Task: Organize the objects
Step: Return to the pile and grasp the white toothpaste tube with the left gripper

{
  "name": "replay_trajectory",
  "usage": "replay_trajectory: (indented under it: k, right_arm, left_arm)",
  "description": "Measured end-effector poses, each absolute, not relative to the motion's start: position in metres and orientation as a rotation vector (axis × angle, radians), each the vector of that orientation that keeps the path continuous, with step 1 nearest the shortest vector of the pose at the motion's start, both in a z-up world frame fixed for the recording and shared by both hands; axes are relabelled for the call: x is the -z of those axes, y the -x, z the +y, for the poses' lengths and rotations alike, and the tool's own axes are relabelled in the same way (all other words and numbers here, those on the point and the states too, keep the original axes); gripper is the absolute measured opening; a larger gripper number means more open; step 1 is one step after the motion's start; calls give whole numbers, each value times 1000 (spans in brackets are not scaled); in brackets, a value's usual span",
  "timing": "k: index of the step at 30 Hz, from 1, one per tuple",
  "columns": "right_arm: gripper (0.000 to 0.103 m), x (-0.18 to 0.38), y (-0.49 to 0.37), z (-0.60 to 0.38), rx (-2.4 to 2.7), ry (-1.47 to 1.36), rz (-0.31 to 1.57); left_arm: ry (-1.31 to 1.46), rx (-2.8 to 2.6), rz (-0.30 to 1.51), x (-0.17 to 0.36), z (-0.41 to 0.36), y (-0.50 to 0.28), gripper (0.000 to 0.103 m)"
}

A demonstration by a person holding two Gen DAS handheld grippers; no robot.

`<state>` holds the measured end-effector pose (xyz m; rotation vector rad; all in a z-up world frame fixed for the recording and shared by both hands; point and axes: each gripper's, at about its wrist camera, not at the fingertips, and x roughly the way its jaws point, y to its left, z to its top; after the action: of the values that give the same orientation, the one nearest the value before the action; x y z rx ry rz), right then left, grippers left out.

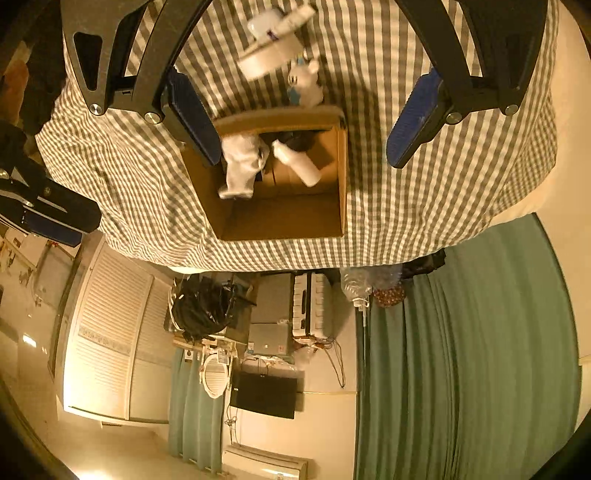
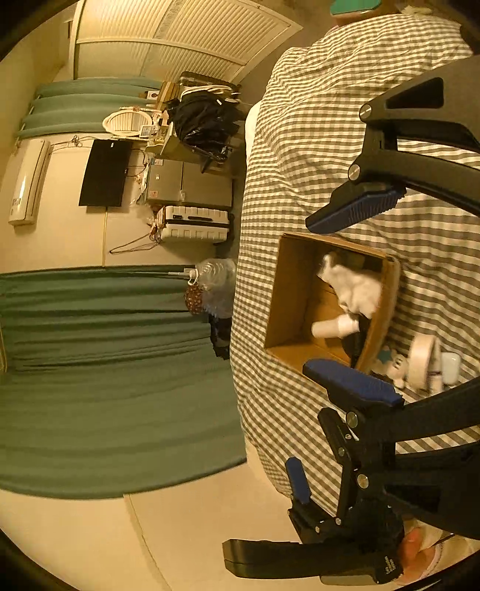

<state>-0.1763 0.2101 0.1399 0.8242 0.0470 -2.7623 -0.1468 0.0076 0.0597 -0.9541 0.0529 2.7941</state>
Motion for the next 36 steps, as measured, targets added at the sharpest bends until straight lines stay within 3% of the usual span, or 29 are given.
replay_trajectory:
  k: [9,23,29,30,32,33,34,35,36]
  right_arm:
    - [71,-100,133,206,2740,-869,49]
    - [71,48,145,198,2666,-1185,3]
    - [71,52,142,205,2657,-1188,-71]
    - [71,52,142,205,2656,-1189,-75]
    - [71,54,144,205,2651,-1203,-86]
    - [71,54,144,205,2649,-1207,-90]
    - [71,54,144,206,2648,-1209,-94]
    - [71,54,144,206,2648,-1207,-98]
    - [71,54,143,208,2647,-1206,-101]
  left_arm:
    - [1028,-2793,61,-9,13,105,94]
    - [1276,-2620,6,119,24,108,94]
    - [1309,-2576,92,133,44,119,93]
    - [1327,-2568,110,136,47,123,89]
    - [1372,-2558,147,144,52,130,69]
    - [1383,-2542,144,147,52,132,65]
    - [1380,-2519,126,148,52,131,51]
    - [1368,-2504,113,147,52,129,48]
    - [1345,-2505,120,144,53,125,37]
